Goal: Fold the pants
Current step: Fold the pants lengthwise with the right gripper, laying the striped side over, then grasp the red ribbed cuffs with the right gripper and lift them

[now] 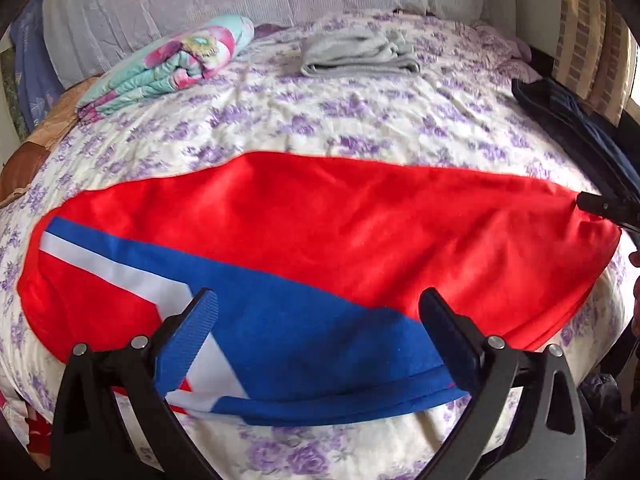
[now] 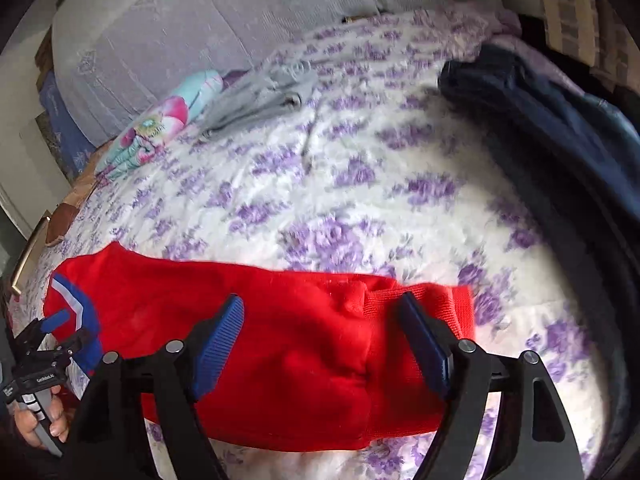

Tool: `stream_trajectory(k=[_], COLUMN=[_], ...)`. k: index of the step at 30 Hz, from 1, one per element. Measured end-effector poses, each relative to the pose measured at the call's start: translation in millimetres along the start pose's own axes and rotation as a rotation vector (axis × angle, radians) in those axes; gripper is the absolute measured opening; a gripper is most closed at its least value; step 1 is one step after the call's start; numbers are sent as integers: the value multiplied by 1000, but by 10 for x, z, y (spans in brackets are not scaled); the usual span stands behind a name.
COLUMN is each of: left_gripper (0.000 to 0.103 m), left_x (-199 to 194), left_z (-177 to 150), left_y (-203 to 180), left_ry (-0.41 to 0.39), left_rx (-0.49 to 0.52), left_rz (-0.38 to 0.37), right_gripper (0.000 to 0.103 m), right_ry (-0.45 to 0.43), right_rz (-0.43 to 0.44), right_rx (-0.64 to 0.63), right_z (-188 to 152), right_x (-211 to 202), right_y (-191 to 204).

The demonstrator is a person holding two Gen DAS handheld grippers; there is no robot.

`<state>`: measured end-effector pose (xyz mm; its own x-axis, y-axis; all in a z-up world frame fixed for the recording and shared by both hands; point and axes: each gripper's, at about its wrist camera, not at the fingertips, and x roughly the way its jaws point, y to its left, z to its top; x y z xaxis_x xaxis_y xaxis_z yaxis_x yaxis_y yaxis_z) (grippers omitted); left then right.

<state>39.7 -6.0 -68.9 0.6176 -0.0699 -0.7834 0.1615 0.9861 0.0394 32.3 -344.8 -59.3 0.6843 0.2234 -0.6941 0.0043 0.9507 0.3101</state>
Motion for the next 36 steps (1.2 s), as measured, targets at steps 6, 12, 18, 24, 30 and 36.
stream_trajectory(k=[6,12,18,24,30,36], left_gripper=[99,99,99,99,99,99], left_x=[185,155,-315,-410,-254,-244], left_z=[-10,-3,90,44,-38,-43], left_y=[51,94,348,486,599,559], left_ry=[42,37,-128,-131,-73,-77], left_rx=[-53,-71,-191,-224,-280,-267], left_rz=[-10,-16,-54,-50,-86,-89], right_gripper=[85,88,87,78,78,46], right_ry=[-107,-152,-109,-107,-99,-129], right_rz=[64,-7,166,210,227,180], right_rx=[53,159,294,315,366,371], right_z=[-51,-411,-722,-748,-696,-632], right_x=[-474,-1004,-774,-517,-480,-321], right_y=[-36,-260,-399,-324,-341,-380])
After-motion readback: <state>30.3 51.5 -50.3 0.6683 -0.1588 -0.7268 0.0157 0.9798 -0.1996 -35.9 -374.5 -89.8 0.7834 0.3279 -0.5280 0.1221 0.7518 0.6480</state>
